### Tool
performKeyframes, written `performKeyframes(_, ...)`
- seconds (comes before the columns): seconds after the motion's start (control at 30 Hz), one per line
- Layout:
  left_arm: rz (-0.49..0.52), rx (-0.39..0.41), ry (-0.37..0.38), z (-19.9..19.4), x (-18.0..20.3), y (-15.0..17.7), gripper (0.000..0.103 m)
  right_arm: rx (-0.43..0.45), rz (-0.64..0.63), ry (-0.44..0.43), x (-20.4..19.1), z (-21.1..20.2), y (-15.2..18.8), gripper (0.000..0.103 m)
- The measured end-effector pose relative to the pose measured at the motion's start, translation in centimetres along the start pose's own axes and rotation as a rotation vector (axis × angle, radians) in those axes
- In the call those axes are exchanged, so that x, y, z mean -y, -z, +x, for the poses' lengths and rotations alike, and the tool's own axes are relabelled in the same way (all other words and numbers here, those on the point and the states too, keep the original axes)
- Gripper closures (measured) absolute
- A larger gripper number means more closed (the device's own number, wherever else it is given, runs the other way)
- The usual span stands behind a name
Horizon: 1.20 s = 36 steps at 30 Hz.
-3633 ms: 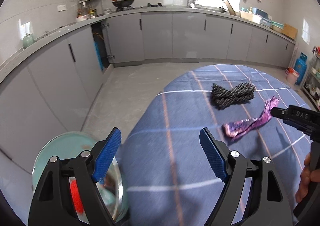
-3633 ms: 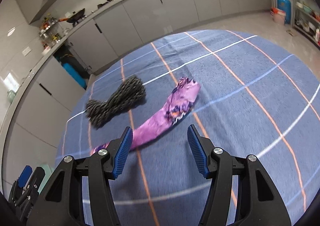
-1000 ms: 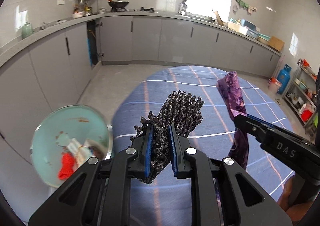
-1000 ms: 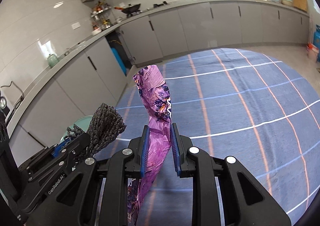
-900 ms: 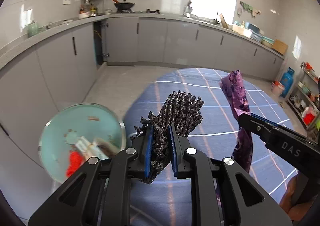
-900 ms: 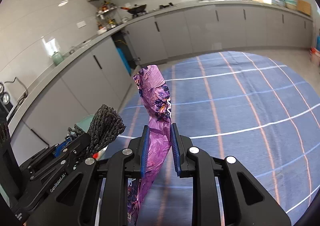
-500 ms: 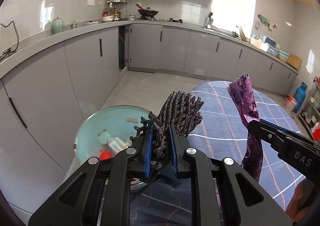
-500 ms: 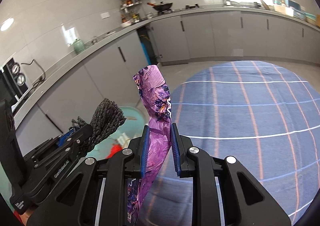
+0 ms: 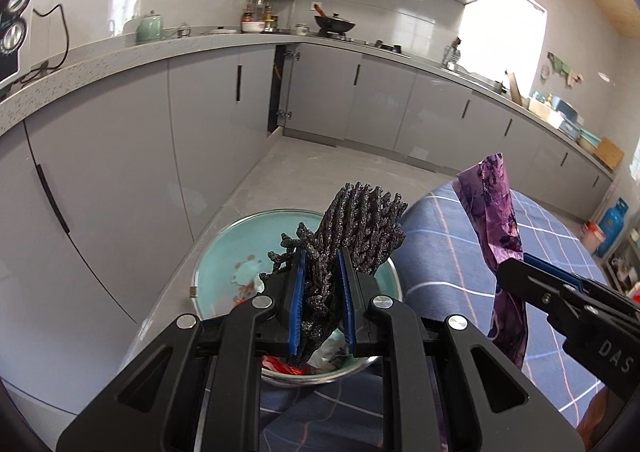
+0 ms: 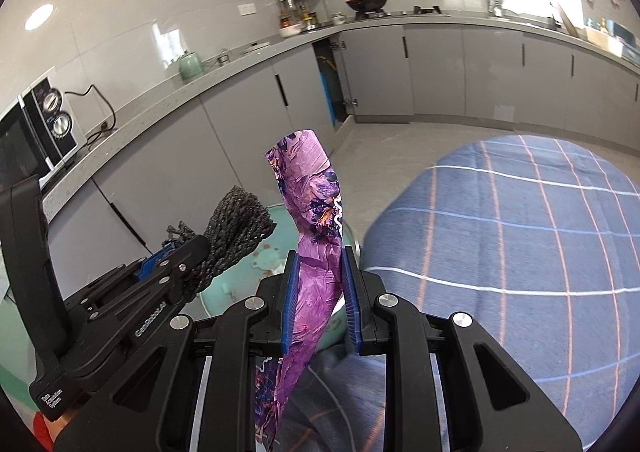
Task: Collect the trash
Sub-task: 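Carry the purple wrapper and black rope over the teal bucket and release both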
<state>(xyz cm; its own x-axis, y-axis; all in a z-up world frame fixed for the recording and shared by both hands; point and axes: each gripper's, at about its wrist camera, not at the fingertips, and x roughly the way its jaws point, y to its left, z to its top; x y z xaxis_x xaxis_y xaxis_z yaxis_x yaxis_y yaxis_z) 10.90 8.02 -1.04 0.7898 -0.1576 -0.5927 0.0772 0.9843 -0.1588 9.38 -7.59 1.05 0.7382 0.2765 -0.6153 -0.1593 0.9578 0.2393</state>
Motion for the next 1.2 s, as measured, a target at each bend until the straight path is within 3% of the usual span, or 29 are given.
performKeyframes(0.53, -0.053, -0.001, -0.051, 1.2, -2.2, -0.2, 0.087, 0.014, -0.094, -0.011, -2.8, 3.2, -1.5, 0.081)
performKeyframes(1.03, -0.103, -0.043, -0.1, 4.1, -4.4, 0.5, 0.087, -0.008, -0.081, 0.008, -1.4, 8.0, -1.6, 0.081)
performKeyframes(1.2, -0.087, -0.052, -0.118, 5.7, -4.0, 0.3, 0.087, -0.055, -0.089, 0.027, -1.0, 11.1, -1.5, 0.081)
